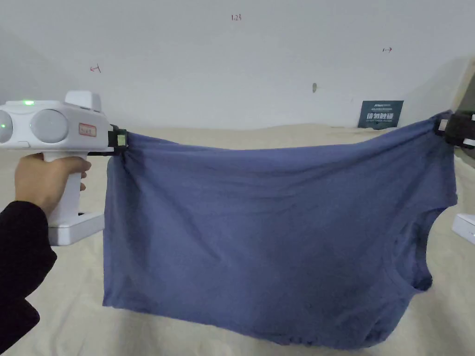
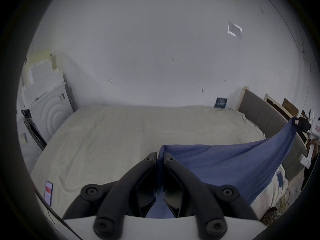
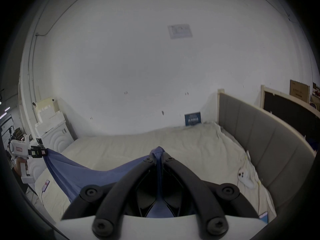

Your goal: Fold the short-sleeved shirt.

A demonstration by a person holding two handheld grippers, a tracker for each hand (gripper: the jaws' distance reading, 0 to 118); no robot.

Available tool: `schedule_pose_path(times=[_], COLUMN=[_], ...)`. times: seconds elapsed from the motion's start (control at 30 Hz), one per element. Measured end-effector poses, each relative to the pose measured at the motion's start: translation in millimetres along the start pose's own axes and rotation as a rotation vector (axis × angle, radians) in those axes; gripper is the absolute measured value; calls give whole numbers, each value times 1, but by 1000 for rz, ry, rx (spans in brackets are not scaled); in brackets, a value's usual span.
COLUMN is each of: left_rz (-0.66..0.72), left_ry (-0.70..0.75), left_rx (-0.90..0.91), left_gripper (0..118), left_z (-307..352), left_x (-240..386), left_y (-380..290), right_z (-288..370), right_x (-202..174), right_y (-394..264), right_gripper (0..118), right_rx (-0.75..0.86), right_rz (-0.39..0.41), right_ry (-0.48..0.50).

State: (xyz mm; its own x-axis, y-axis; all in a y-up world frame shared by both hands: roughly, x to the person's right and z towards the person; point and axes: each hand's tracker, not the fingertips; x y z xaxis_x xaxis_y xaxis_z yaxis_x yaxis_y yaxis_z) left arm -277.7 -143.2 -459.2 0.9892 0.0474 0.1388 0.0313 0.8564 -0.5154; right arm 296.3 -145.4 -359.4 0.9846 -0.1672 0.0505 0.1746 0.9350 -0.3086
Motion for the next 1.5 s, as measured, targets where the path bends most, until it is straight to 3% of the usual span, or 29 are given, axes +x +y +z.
schedule_pose_path(times=[0.47, 0.8, 1.2, 1.5], left_rz=[-8, 13, -12, 31], left_ry=[66, 59, 62, 37], left_rx=[192, 241, 74, -60], left_gripper=[4, 4, 4, 4], left_z=[-2, -33, -106, -107], left_x=[-3, -5, -8, -11], left_y=[111, 134, 33, -76], right_z=[-43, -66, -106, -86], right_x=[-13, -22, -7, 7], right_y=[115, 145, 36, -73], right_gripper=[2, 2, 2, 2], right_rx=[200, 245, 67, -80], right_rz=[41, 62, 18, -48], right_ry=[0, -12, -38, -27])
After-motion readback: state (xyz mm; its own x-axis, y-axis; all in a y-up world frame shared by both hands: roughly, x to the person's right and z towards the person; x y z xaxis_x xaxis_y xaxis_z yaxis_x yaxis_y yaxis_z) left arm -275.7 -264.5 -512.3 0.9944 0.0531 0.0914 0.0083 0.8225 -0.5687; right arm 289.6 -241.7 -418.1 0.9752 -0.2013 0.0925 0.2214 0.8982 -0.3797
